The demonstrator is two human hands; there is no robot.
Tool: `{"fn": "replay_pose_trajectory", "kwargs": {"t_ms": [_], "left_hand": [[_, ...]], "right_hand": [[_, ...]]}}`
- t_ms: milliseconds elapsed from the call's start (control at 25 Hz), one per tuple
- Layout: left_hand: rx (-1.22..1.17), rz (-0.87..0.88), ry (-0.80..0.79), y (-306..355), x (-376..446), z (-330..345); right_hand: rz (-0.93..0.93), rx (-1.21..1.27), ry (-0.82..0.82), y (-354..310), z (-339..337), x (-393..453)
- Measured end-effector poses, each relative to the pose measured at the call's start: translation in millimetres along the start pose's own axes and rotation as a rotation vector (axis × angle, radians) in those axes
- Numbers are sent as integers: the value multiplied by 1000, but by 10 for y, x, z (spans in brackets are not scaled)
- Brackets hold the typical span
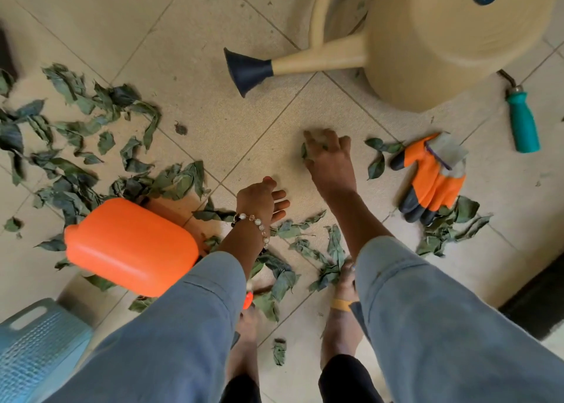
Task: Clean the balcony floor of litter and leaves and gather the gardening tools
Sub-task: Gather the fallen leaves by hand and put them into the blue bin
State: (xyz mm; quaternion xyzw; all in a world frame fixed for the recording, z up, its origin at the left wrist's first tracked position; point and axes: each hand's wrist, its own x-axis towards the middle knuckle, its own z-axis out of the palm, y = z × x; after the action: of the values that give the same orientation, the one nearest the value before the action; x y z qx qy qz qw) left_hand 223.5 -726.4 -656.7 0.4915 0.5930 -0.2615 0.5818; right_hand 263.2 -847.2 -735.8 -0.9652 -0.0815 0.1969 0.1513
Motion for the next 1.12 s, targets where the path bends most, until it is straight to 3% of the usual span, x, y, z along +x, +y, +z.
{"fn": "replay_pose_trajectory", "kwargs": {"t_ms": [120,200,280,360,440,600,680,760,840,1000,1120], "left_hand": [[-3,-12,16,6,53,-100],[-8,-13,21,-14,57,-139],[15,-16,-14,-53,7,-146],[-11,-47,-110,-103,-74,-104],[-120,-112,-200,-137,-198,28],[-24,-108,-78,-264,-321,263],[-10,-108,-35,-286,-330,268],[32,-80,-51,-277,-315,244],[56,-51,-85,-239,-303,257],[84,-49,-94,-143,-197,344],[68,-70,-104,-103,-130,375]], "right_hand": [[-250,-122,62,-163,155,-92],[-285,-85,64,-150,125,-142],[-113,130,27,-119,27,-157],[140,586,10,-190,-207,-328],[136,845,-39,-319,-476,-677],[-299,455,-208,17,-770,-1130],[-227,489,-166,387,-917,-1006],[37,533,33,678,-952,-732],[220,253,80,819,-845,-441],[73,-144,-217,823,-512,-190],[-83,-244,-78,771,-410,-213]]}}
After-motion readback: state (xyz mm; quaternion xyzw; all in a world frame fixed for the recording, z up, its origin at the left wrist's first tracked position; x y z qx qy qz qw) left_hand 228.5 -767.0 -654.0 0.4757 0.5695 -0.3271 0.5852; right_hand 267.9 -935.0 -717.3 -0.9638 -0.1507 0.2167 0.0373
